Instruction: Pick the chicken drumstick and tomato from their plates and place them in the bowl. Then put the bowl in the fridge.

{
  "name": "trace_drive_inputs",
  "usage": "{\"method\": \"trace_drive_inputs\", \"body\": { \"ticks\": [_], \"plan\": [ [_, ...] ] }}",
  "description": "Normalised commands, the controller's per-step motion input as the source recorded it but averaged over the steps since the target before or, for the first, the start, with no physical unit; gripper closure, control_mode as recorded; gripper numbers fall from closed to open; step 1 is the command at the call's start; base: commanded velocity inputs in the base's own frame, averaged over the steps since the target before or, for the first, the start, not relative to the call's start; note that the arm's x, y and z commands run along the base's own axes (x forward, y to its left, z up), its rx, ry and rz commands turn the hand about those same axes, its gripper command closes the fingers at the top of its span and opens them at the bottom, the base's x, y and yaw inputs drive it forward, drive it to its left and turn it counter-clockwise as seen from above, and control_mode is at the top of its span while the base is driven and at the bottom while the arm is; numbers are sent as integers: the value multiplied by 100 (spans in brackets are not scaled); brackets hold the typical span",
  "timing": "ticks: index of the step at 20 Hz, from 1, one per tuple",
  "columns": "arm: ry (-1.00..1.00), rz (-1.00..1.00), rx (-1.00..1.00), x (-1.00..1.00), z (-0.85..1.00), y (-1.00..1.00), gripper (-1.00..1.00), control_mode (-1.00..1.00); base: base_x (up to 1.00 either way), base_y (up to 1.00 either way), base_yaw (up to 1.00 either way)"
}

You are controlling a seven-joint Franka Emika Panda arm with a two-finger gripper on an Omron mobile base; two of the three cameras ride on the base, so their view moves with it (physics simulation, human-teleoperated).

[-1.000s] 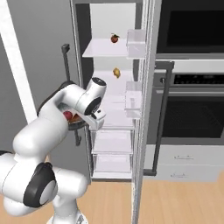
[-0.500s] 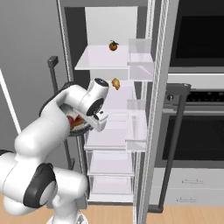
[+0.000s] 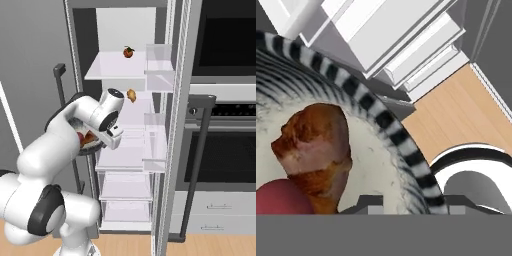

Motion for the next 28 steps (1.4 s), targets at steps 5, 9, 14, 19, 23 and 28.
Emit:
{"method": "trace_drive_inputs", "body": {
  "ticks": [5,9,14,19,23,28],
  "plan": [
    [0,-6,0,-32,-8,-10,100,-100,-6,0,-1],
    [0,-7,0,-20,0,-57,100,-100,0,0,0],
    [-1,-12,0,-19,22,-36,100,-100,0,0,0],
    [-1,-20,-2,80,27,-9,100,-100,0,0,0],
    [4,-33,-1,78,3,-27,100,-100,0,0,0],
    [0,-26,0,100,0,1,100,-100,0,0,0]
  ]
}}
